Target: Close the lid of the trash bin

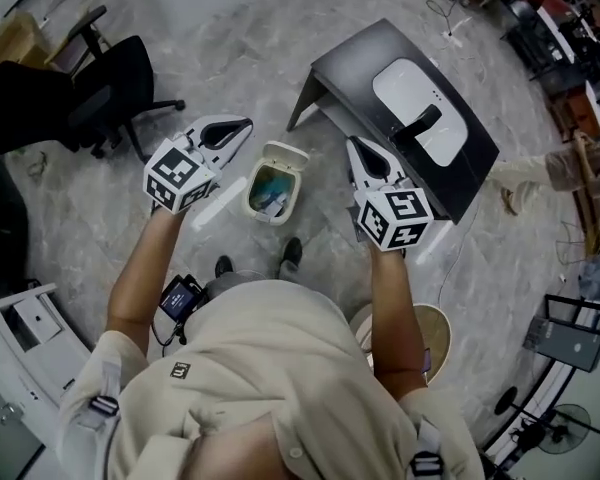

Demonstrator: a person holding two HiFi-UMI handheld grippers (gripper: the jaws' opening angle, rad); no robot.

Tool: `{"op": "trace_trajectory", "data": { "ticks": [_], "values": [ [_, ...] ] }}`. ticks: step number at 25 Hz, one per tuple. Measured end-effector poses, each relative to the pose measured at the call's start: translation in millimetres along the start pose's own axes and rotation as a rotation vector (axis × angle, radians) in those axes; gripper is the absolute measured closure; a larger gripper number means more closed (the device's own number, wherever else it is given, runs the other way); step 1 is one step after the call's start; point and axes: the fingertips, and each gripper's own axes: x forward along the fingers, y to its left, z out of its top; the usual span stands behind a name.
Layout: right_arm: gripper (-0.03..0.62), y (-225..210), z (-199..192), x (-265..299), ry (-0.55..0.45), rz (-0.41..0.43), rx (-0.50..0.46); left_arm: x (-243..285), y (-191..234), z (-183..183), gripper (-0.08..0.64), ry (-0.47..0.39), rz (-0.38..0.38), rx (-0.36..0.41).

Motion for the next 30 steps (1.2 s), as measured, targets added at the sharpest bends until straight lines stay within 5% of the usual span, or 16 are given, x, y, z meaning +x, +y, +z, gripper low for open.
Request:
{"op": "trace_trajectory", "data": {
  "ticks": [15,30],
  "values": [
    [0.565,-78,-97,69,0.146,0.038,0.092,116,35,-114,0.545,0.165,-0.006,-0.157],
    [0.565,-129,-189,109,0.216,0.014,0.204,200,39,-237,0.545,0.343,-0.07,-0.209]
  ]
}}
